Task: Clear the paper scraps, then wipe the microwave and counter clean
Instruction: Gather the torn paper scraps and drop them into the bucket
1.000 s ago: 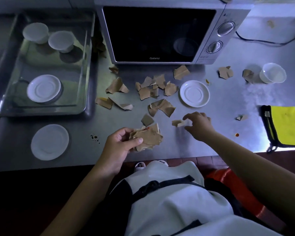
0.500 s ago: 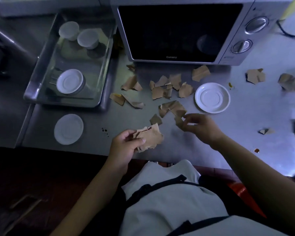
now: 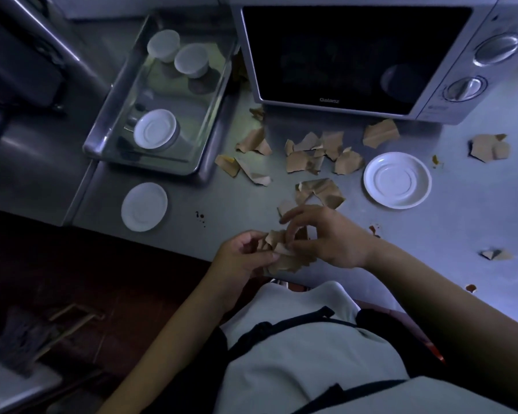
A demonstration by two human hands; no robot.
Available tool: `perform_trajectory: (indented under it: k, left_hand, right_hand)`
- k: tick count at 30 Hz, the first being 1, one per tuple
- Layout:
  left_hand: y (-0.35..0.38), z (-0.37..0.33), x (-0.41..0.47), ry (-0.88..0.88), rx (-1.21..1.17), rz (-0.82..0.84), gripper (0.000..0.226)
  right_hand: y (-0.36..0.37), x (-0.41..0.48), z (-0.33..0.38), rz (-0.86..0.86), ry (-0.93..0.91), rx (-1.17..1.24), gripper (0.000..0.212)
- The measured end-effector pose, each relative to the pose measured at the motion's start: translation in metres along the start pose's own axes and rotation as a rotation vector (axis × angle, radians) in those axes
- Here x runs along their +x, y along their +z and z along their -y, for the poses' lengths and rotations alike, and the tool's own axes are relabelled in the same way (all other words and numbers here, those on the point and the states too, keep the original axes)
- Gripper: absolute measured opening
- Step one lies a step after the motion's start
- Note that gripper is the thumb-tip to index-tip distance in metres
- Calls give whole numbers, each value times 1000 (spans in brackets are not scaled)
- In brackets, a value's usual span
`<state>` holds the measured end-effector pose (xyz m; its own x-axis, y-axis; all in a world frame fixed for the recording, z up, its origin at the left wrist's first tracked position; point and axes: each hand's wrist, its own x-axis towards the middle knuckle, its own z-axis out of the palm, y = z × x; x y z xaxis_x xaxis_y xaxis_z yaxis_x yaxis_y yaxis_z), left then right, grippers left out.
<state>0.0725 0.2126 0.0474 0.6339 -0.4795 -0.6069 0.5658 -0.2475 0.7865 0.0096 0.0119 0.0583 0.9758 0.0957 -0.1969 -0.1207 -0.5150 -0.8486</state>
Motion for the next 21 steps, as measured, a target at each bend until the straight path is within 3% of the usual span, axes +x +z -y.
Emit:
perform_trajectory:
  k: [5, 11, 13, 15, 18, 21]
  left_hand:
    - [-1, 3, -6, 4, -43, 7, 26]
    - [-8, 8, -14, 25, 33, -82, 22]
    - [-9, 7, -12, 43, 7, -146, 19]
    - [-11, 7, -9, 54, -33, -210, 22]
    - [-19, 12, -11, 68, -62, -259, 20]
    - [-26, 19, -16, 52, -89, -266, 20]
  right_hand:
    - [13, -1, -4, -27, -28, 177, 10]
    - [26, 4, -5, 18, 41, 303, 35]
    - [26, 9, -6, -58, 117, 468, 32]
    - [20, 16, -15, -258, 194, 543, 21]
    - [2, 33, -50, -458, 326, 188, 18]
    - [-20, 56, -85, -371, 447, -100, 31]
